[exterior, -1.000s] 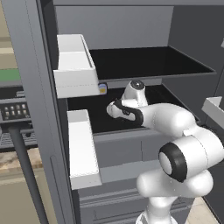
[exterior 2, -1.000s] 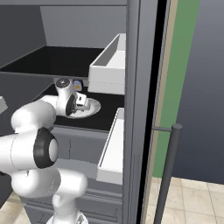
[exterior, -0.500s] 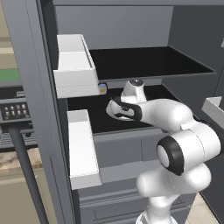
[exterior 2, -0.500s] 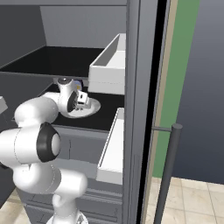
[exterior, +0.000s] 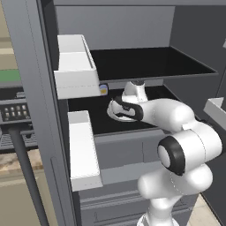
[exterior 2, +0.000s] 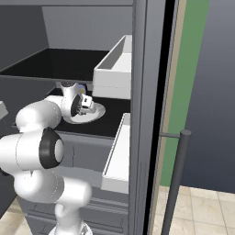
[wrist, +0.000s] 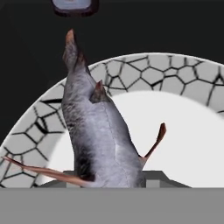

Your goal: Retrieve the fish from the fridge and place it on the saucepan with marinade on the stove.

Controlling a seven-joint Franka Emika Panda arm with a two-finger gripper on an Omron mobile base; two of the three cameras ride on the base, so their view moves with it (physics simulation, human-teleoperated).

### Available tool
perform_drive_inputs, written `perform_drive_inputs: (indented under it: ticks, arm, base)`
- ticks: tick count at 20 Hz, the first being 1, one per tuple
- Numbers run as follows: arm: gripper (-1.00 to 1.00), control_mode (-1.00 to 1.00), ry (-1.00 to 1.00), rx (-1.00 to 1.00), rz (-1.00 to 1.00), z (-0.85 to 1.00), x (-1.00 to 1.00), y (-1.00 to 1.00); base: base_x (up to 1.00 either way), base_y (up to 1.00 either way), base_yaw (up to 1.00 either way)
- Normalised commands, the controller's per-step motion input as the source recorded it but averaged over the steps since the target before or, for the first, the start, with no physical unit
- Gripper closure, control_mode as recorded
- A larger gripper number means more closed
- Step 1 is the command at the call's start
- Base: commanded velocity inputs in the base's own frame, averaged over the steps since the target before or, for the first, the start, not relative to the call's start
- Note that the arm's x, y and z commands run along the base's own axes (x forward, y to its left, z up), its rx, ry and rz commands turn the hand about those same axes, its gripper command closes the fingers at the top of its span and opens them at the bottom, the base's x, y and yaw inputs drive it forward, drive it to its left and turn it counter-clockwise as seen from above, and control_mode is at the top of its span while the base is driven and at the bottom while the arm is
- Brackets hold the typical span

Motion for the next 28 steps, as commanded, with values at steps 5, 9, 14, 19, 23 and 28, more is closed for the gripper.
perform_drive_inputs:
  ticks: [5, 9, 14, 19, 23, 28]
  arm:
    - [1.00, -1.00, 0.00, 0.00, 0.00, -0.04, -0.01, 0.00]
    - [1.00, -1.00, -0.05, 0.00, 0.00, -0.01, -0.18, 0.00]
    - [1.00, -1.00, -0.12, 0.00, 0.00, 0.00, -0.34, 0.00]
    - [1.00, -1.00, -0.12, 0.00, 0.01, 0.04, -0.41, 0.00]
    - [1.00, -1.00, -0.16, 0.00, 0.01, 0.27, -0.40, 0.00]
    - [1.00, -1.00, -0.07, 0.00, 0.05, 0.32, -0.45, 0.00]
  base:
    - [0.00, 0.00, 0.00]
    - [0.00, 0.00, 0.00]
    - [0.00, 0.00, 0.00]
    - [0.00, 0.00, 0.00]
    - [0.00, 0.00, 0.00]
    - [0.00, 0.00, 0.00]
